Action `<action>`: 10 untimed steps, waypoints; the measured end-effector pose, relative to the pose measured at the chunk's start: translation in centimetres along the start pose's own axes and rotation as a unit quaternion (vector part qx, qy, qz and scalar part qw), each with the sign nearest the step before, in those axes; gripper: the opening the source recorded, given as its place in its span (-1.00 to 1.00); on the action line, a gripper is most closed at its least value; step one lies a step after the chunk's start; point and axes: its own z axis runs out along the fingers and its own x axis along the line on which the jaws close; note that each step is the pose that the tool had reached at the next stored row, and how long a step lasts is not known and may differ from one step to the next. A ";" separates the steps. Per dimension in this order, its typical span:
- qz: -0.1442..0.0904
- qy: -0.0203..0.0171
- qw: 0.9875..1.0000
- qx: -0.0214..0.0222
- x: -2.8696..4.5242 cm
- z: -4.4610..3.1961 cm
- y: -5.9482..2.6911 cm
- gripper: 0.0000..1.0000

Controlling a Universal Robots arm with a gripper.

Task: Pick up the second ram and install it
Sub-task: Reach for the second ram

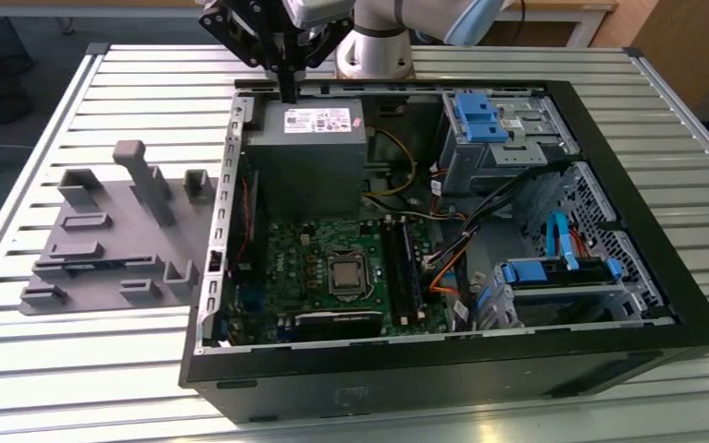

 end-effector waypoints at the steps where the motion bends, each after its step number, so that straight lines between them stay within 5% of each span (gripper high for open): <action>1: 0.000 0.000 1.000 0.000 0.07 0.00 -0.01 -0.79; 10: 0.000 0.000 1.000 0.000 0.47 0.00 -0.03 -0.79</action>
